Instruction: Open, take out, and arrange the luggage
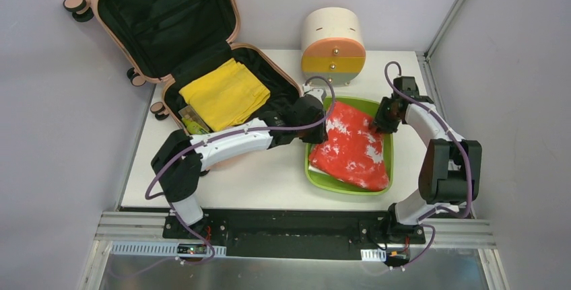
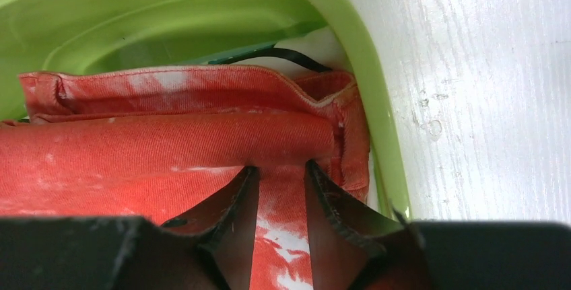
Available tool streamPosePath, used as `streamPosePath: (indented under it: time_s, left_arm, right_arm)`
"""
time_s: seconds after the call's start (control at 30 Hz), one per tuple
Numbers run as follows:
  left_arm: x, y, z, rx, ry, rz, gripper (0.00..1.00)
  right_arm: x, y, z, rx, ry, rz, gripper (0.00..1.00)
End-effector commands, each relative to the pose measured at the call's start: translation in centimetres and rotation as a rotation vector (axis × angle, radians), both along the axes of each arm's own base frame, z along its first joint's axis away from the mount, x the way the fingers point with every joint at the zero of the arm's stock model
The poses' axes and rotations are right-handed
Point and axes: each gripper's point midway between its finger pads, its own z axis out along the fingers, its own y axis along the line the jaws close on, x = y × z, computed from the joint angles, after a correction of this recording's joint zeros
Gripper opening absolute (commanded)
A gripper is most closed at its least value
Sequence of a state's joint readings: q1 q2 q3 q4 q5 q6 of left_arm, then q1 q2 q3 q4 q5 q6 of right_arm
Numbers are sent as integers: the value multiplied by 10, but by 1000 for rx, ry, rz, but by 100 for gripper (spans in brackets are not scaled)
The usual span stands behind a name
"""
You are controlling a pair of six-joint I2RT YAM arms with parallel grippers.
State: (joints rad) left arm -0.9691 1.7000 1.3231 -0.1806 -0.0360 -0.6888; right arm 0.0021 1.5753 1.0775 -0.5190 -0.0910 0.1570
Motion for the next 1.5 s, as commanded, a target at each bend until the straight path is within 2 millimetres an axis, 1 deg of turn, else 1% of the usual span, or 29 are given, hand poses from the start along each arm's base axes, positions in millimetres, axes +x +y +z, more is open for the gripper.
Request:
streamPosePath:
  time_s: [0.0, 0.07, 0.13, 0.2, 0.23, 0.3, 0.37, 0.43, 0.5, 0.57, 0.63, 0.7, 0.77, 0.8, 0.87, 0.9, 0.93, 1.0, 1.07, 1.1, 1.17, 1.2, 1.23, 1.3, 1.33, 1.4, 1.47]
  left_arm:
    - [-20, -5, -24, 52, 32, -76, 19]
    - [-24, -4, -34, 69, 42, -80, 19]
    - [-22, 0, -43, 97, 38, -69, 17]
    - [-21, 0, -46, 107, 38, -69, 17]
    - [-22, -1, -45, 101, 38, -71, 17]
    - [-23, -1, -32, 74, 29, -69, 17]
    - [-23, 1, -16, 46, 5, -67, 17]
    - [-23, 5, 3, 20, -29, -64, 17]
    - [-23, 12, 21, 0, -67, -63, 18]
    - [-20, 23, 36, -14, -100, -50, 20]
    - [-15, 39, 47, -35, -111, -18, 20]
    - [-7, 59, 53, -45, -123, 17, 20]
    - [2, 83, 56, -34, -143, 62, 20]
    - [10, 98, 57, -35, -146, 105, 21]
    - [20, 126, 58, -49, -135, 184, 21]
    - [25, 140, 57, -58, -128, 219, 21]
    - [29, 153, 56, -59, -125, 251, 21]
    - [36, 181, 55, -39, -134, 311, 24]
    - [42, 212, 56, 9, -144, 371, 27]
    - [44, 224, 56, 30, -147, 391, 29]
    - [50, 252, 55, 66, -147, 444, 36]
    - [50, 259, 55, 88, -154, 441, 40]
    - [52, 271, 54, 124, -166, 448, 45]
    - [56, 296, 54, 244, -214, 458, 50]
    - [59, 304, 55, 300, -241, 454, 52]
    - [66, 313, 57, 406, -284, 406, 56]
    - [75, 314, 53, 508, -316, 296, 62]
  right_arm:
    - [13, -3, 7, -21, -49, 4, 33]
    - [11, 0, 22, -2, -66, 5, 33]
    - [10, 6, 43, 35, -109, 2, 33]
    - [8, 12, 63, 76, -152, -8, 34]
    - [5, 15, 72, 93, -161, -22, 34]
    - [-3, 10, 84, 92, -160, -108, 34]
    - [-16, 0, 92, 87, -118, -275, 34]
    - [-33, 6, 97, 138, -74, -340, 32]
    - [-52, 8, 95, 174, -33, -422, 29]
    - [-70, 8, 92, 187, -19, -479, 28]
    - [-88, 7, 88, 202, -25, -528, 27]
    - [-103, 4, 79, 203, -31, -576, 26]
    - [-116, -11, 67, 134, -40, -647, 24]
    - [-123, -18, 60, 107, -33, -691, 20]
    - [-134, -24, 44, 81, -11, -758, 10]
    - [-139, -26, 36, 73, 3, -785, 8]
    - [-142, -28, 27, 68, 13, -810, 8]
    - [-140, -29, 12, 71, 10, -832, 8]
    - [-138, -30, 4, 60, 13, -838, 9]
    - [-137, -33, 1, 42, 12, -845, 10]
    - [-133, -39, 1, 8, 6, -852, 12]
    - [-131, -41, 3, 1, -1, -849, 13]
    - [-128, -41, 7, 1, -12, -841, 15]
    - [-122, -40, 19, 15, -50, -806, 21]
    - [-118, -39, 26, 22, -77, -788, 24]
    - [-110, -37, 45, 44, -139, -739, 32]
    - [-103, -30, 65, 76, -200, -682, 41]
